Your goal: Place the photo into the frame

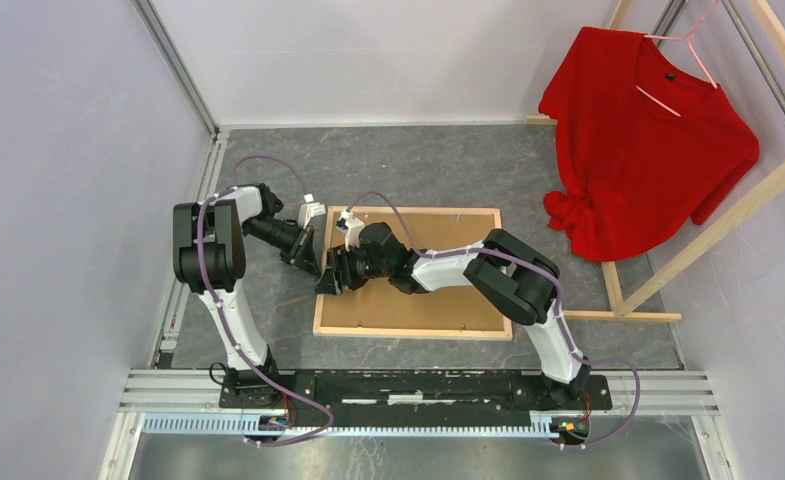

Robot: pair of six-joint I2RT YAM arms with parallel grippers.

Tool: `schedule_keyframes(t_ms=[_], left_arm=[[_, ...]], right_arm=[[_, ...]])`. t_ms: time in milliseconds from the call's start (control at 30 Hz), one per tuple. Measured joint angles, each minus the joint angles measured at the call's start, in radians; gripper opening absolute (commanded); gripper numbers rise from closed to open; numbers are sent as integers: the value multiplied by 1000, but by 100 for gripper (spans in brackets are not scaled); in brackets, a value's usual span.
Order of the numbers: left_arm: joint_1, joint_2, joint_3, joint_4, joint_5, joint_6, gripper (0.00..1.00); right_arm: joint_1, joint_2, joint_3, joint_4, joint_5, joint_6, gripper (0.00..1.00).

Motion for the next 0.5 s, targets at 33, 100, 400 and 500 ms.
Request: schedule_keyframes(t_ms=[33,100,400,500], left_arm=[[0,0,0,0,0,0,13],[0,0,0,0,0,0,13],[0,0,0,0,0,0,12],[0,0,0,0,0,0,12]], right_arm=[[0,0,1,0,0,2,72],[0,1,2,0,-2,2,71],[-1,16,21,-1,-11,14,70],[-1,17,21,-1,-12,21,70]])
